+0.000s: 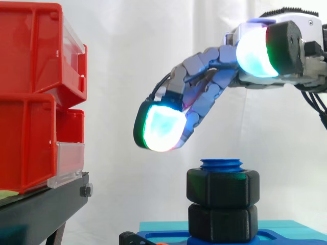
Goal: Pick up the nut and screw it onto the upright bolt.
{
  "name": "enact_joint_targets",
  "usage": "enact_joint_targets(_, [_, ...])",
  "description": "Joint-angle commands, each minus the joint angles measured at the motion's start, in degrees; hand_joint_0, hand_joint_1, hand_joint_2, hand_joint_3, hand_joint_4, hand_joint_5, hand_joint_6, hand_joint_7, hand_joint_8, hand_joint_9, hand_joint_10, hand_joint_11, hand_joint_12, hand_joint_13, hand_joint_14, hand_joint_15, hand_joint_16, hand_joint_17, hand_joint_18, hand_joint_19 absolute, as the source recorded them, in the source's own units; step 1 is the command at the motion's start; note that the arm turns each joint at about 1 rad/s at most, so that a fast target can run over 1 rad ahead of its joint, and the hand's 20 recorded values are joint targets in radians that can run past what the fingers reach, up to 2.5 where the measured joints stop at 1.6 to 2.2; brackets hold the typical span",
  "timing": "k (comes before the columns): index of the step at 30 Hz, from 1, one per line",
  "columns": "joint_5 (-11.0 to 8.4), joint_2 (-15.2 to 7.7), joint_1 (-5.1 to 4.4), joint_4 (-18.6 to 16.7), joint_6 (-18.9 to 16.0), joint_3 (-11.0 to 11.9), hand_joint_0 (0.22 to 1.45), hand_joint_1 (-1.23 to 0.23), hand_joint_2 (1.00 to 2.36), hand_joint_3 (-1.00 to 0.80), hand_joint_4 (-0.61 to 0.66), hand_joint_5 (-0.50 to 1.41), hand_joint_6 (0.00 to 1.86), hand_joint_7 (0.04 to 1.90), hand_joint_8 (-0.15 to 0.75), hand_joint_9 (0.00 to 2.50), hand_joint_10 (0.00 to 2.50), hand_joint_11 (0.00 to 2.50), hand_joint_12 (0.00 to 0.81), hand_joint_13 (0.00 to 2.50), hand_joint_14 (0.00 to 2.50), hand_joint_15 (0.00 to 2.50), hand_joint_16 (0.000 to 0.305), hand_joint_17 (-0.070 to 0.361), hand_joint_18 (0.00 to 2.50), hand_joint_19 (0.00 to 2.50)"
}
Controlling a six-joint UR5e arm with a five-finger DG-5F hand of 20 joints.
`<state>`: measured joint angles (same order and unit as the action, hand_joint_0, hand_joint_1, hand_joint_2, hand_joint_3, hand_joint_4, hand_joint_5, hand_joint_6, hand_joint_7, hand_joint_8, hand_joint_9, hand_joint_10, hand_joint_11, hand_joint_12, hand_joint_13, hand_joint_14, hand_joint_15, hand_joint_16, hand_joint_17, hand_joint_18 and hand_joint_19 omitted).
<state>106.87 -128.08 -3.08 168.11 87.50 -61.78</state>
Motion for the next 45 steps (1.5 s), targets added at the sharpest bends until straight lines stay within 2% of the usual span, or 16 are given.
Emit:
enact_joint_targets(1, [-0.70, 0.02, -1.05, -2.00, -0.58, -1.41, 0.47, 0.00, 1.00, -0.50, 0.23, -0.09, 0.50, 0.70, 0.253, 0.80, 0.00, 0.00, 0.302, 0.49, 0.00, 0.00, 0.033, 0.075, 0.17, 0.00])
enact_joint_targets(3, [-0.96, 0.02, -1.58, -2.61, -0.58, -2.12, 0.47, 0.00, 1.00, -0.50, 0.23, -0.09, 0.50, 0.70, 0.251, 0.80, 0.00, 0.00, 0.303, 0.48, 0.00, 0.00, 0.034, 0.076, 0.16, 0.00])
enact_joint_targets(6, [-1.40, -0.07, -1.75, -2.79, -0.58, -2.38, 0.47, 0.01, 1.00, -0.50, 0.23, -0.09, 0.50, 0.70, 0.252, 0.79, 0.00, 0.00, 0.303, 0.47, 0.00, 0.00, 0.034, 0.077, 0.16, 0.00])
enact_joint_targets(15, [-1.49, -0.07, -1.84, -2.09, -0.58, -2.38, 0.47, 0.01, 1.00, -0.50, 0.23, -0.09, 0.50, 0.71, 0.255, 0.79, 0.00, 0.00, 0.307, 0.47, 0.00, 0.00, 0.034, 0.077, 0.15, 0.00])
enact_joint_targets(23, [-2.46, -0.07, -1.84, -2.97, -0.58, -4.67, 0.47, 0.01, 1.00, -0.50, 0.23, -0.09, 0.50, 0.73, 0.257, 0.78, 0.00, 0.00, 0.308, 0.46, 0.00, 0.00, 0.034, 0.077, 0.14, 0.00])
enact_joint_targets(29, [-2.63, 0.02, -1.84, -3.05, -1.02, -4.67, 0.47, 0.01, 1.00, -0.50, 0.23, -0.09, 0.50, 0.74, 0.260, 0.78, 0.00, 0.00, 0.308, 0.46, 0.00, 0.00, 0.034, 0.077, 0.14, 0.00])
enact_joint_targets(45, [-2.28, 0.02, -1.14, -2.70, -0.93, -4.75, 0.48, -0.01, 1.00, -0.50, 0.26, -0.05, 0.50, 1.01, 0.276, 0.82, 0.00, 0.00, 0.299, 0.49, 0.00, 0.00, 0.032, 0.072, 0.15, 0.00])
